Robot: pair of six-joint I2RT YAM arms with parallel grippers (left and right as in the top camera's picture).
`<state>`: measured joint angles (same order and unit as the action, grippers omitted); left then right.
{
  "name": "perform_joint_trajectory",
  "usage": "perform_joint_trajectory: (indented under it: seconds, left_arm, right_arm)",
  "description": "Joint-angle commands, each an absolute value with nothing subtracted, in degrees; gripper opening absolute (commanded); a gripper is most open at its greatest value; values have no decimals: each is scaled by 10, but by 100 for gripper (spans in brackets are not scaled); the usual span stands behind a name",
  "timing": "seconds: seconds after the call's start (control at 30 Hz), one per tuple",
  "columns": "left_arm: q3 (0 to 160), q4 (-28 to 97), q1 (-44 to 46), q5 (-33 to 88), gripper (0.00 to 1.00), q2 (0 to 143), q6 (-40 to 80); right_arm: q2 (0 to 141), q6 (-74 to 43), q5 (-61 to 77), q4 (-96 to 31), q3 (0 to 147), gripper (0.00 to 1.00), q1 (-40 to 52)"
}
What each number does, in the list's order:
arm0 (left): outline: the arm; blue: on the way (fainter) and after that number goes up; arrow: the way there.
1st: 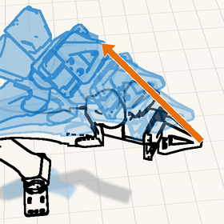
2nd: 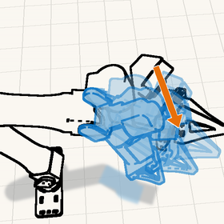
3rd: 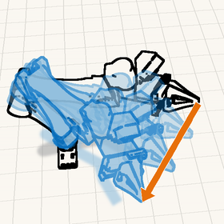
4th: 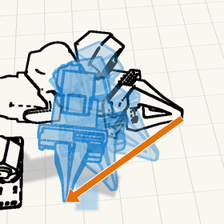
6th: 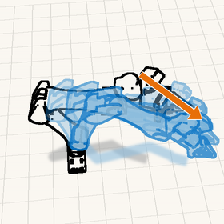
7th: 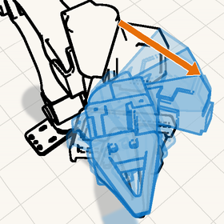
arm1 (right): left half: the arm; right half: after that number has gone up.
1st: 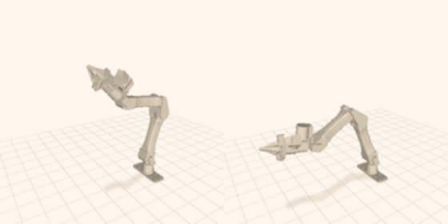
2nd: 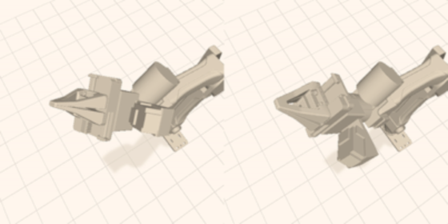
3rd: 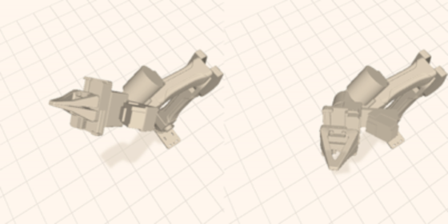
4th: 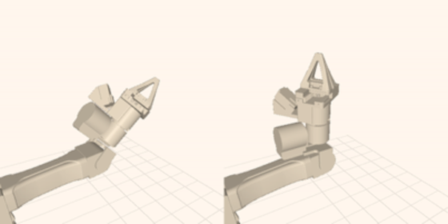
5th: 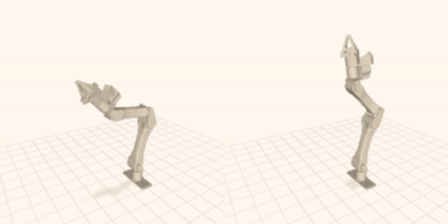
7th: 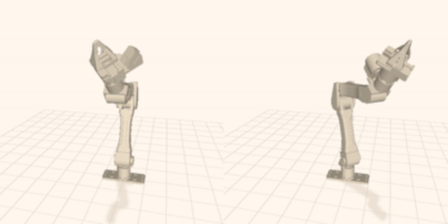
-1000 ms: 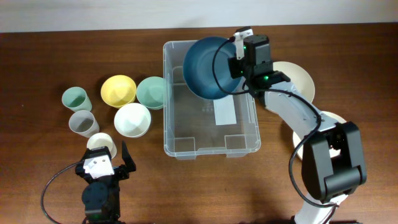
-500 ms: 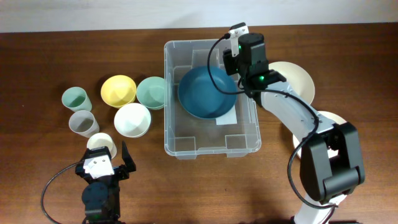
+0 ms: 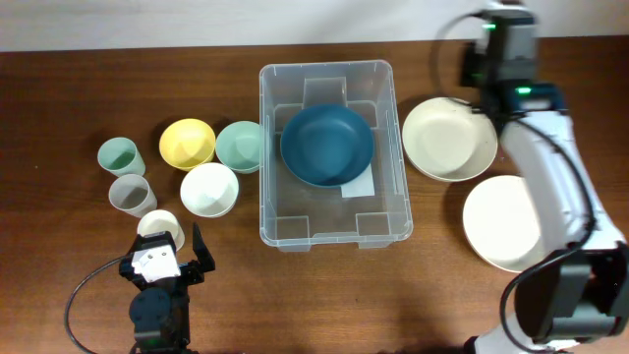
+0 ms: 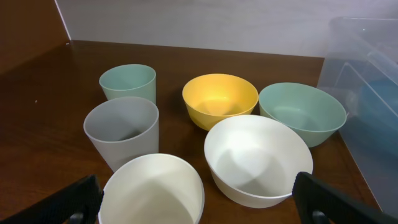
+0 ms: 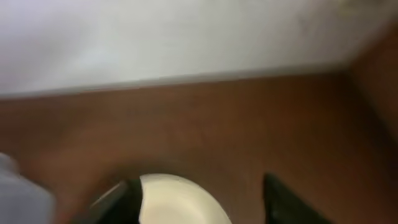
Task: Pack container
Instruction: 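Release the blue bowl and move the right gripper to the cream bowl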
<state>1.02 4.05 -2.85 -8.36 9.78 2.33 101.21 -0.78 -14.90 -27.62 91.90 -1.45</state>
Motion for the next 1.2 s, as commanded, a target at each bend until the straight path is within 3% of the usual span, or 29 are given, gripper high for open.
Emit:
perform_joint_trajectory:
  seconds: [0.0, 0.07, 0.27, 0.67, 0.73, 0.9, 1.0, 1.17]
  left_arm:
    - [6, 39, -26, -78, 99, 93, 12]
    - [6, 39, -26, -78, 100, 93, 12]
    - [6, 39, -26, -78, 100, 93, 12]
    - [6, 39, -26, -78, 100, 93, 12]
    - [6, 39, -26, -78, 100, 93, 12]
    - [6, 39, -26, -78, 99, 93, 12]
    - [6, 39, -26, -78, 100, 93, 12]
    - [6, 39, -26, -78, 100, 93, 12]
  right_arm:
    - [1039, -35, -48, -317, 920, 69, -94]
    - [1068, -35, 8, -336, 920, 75, -143]
    - [1153, 29, 141, -350, 919, 75, -202]
    - [1251, 92, 150, -361, 919, 74, -197]
    - [1261, 92, 150, -361, 919, 70, -197]
    - [1268, 92, 150, -360, 919, 39, -196]
    - [1268, 92, 150, -361, 919, 33, -196]
    - [1268, 92, 150, -361, 919, 4, -196]
